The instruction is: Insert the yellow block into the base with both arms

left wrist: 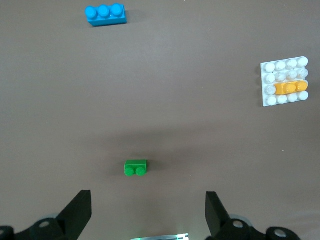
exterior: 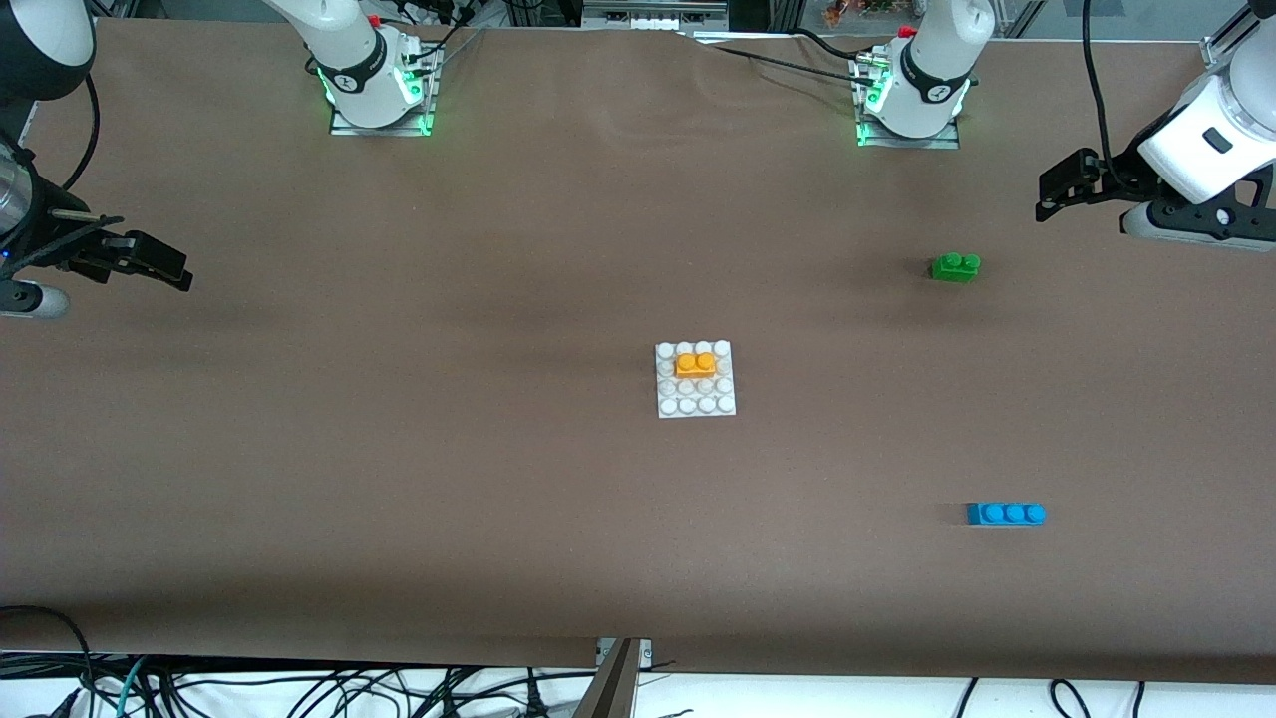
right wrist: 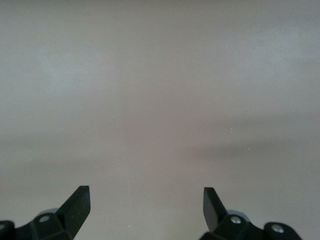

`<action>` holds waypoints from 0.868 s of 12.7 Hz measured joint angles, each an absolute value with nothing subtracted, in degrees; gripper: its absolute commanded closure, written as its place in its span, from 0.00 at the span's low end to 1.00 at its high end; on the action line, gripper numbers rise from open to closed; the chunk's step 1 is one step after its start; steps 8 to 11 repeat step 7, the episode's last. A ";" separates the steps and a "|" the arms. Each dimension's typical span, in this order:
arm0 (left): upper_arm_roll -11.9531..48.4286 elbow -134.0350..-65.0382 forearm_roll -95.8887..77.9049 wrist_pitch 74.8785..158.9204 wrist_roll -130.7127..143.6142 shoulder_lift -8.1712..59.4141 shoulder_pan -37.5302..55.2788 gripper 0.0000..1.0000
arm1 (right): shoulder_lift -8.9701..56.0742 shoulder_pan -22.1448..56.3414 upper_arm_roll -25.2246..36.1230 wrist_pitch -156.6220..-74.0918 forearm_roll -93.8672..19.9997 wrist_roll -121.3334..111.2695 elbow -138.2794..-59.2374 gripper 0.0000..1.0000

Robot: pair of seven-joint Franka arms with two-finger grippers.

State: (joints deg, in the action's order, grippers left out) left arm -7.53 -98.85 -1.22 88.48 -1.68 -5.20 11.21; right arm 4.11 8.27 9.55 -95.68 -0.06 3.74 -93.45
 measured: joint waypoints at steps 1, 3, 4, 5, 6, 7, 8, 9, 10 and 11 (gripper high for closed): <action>-7.51 -98.77 -1.21 88.48 -1.66 -5.17 11.21 0.00 | 4.11 8.27 9.54 -95.68 -0.06 3.74 -93.45 0.00; -7.68 -98.77 -1.17 88.47 -1.52 -5.01 11.06 0.00 | 4.11 8.27 9.54 -95.68 -0.06 3.74 -93.45 0.00; -7.81 -98.77 -1.16 88.47 -1.52 -4.92 10.62 0.00 | 4.11 8.27 9.54 -95.68 -0.06 3.74 -93.45 0.00; -7.97 -98.77 -1.16 88.47 -1.54 -4.84 10.20 0.00 | 4.11 8.27 9.54 -95.68 -0.06 3.74 -93.45 0.00; -8.03 -98.74 -1.16 88.47 -1.54 -4.80 9.93 0.00 | 4.11 8.27 9.54 -95.68 -0.06 3.74 -93.45 0.00; -8.03 -98.66 -1.16 88.47 -1.54 -4.73 9.82 0.00 | 4.11 8.27 9.54 -95.68 -0.06 3.74 -93.45 0.00; -8.03 -98.66 -1.16 88.47 -1.54 -4.73 9.82 0.00 | 4.11 8.27 9.54 -95.68 -0.06 3.74 -93.45 0.00; -8.03 -98.66 -1.16 88.47 -1.54 -4.73 9.82 0.00 | 4.11 8.27 9.54 -95.68 -0.06 3.74 -93.45 0.00; -8.03 -98.66 -1.16 88.47 -1.54 -4.73 9.82 0.00 | 4.11 8.27 9.54 -95.68 -0.06 3.74 -93.45 0.00; -8.03 -98.66 -1.16 88.47 -1.54 -4.73 9.82 0.00 | 4.11 8.27 9.54 -95.68 -0.06 3.74 -93.45 0.00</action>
